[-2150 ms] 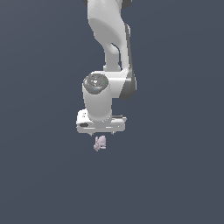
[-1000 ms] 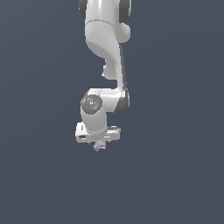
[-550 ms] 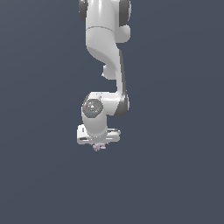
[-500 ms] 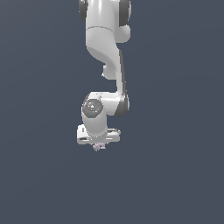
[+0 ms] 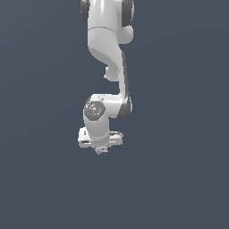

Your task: Pick up the object and move it to a goal position.

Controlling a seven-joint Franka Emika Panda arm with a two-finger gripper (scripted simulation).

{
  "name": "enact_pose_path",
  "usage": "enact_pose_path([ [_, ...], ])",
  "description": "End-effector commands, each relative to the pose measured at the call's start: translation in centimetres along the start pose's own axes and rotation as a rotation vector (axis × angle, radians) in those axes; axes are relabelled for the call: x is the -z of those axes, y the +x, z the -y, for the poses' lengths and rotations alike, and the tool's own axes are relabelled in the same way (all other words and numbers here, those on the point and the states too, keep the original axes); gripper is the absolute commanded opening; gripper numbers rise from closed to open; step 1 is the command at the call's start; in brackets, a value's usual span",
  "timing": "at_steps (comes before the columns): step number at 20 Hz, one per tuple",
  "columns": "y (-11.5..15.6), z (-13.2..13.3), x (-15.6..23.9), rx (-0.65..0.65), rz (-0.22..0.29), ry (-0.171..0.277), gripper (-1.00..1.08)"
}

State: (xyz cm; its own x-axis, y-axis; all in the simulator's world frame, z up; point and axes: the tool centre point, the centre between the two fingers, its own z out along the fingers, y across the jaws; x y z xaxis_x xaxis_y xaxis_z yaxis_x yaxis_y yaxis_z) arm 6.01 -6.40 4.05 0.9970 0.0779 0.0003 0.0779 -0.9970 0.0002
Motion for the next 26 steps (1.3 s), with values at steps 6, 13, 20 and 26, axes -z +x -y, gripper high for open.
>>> enact_pose_path([
  [6, 1.3, -1.4, 3.1, -0.058, -0.032, -0.015, -1.00],
  [13, 3.7, -4.8, 10.9, -0.200, -0.110, -0.052, -1.00],
  [20, 5.2, -9.8, 22.9, -0.412, -0.224, -0.110, -1.00],
  [26, 4.5, -13.7, 33.2, -0.590, -0.320, -0.161, -1.00],
])
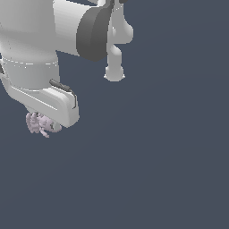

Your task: Pick up the object and move it to a goal position.

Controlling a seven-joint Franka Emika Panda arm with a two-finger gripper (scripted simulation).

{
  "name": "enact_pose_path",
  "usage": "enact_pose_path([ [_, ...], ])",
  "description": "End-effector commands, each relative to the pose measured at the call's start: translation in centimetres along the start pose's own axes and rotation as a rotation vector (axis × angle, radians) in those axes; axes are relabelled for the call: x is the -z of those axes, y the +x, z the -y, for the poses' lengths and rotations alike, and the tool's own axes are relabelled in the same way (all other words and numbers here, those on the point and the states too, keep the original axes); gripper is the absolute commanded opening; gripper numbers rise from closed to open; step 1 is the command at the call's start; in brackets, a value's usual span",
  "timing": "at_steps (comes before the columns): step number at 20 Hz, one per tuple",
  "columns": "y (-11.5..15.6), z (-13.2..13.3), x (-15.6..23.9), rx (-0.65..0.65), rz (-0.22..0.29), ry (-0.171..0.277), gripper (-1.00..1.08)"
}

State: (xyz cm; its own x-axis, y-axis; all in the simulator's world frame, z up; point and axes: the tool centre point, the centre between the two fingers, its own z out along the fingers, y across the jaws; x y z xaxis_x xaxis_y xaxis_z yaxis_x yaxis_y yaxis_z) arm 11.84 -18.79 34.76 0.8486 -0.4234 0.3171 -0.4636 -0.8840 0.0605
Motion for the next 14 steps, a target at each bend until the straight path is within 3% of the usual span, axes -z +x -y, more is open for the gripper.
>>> enact_pose_path([
  [1, 1.5, -1.6, 3.5, -0.069, -0.036, -0.020, -1.00],
  [8, 3.6, -4.8, 10.5, -0.197, -0.105, -0.059, -1.00],
  [14, 4.2, -6.0, 13.4, -0.246, -0.132, -0.076, -1.00],
])
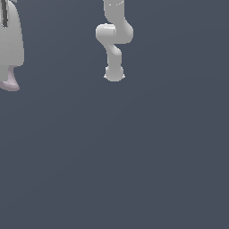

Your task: Pick up the object and move it to a goal position.

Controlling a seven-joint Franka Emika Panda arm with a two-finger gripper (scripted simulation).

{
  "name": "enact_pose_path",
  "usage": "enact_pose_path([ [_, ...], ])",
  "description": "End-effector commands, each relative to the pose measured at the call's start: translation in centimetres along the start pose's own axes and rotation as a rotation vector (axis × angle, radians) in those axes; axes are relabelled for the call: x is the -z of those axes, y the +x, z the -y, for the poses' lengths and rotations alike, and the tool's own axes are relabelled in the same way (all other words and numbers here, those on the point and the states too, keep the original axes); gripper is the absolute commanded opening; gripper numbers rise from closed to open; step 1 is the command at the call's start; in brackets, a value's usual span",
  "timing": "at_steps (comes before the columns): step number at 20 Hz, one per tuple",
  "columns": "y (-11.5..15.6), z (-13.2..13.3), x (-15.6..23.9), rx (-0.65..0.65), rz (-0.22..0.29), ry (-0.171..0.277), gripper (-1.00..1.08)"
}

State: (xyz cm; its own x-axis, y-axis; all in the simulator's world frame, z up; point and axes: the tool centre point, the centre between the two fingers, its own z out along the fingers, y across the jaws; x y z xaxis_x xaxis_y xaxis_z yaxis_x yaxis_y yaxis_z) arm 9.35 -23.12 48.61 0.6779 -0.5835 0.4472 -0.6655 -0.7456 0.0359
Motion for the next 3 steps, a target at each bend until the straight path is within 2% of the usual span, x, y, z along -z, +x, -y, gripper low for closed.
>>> enact_pose_path([
  [1, 0.26, -0.27, 0.62, -0.012, -0.006, -0.006, -1.00],
  [3, 0.29, -0.28, 0.72, -0.013, -0.006, -0.006, -1.00],
])
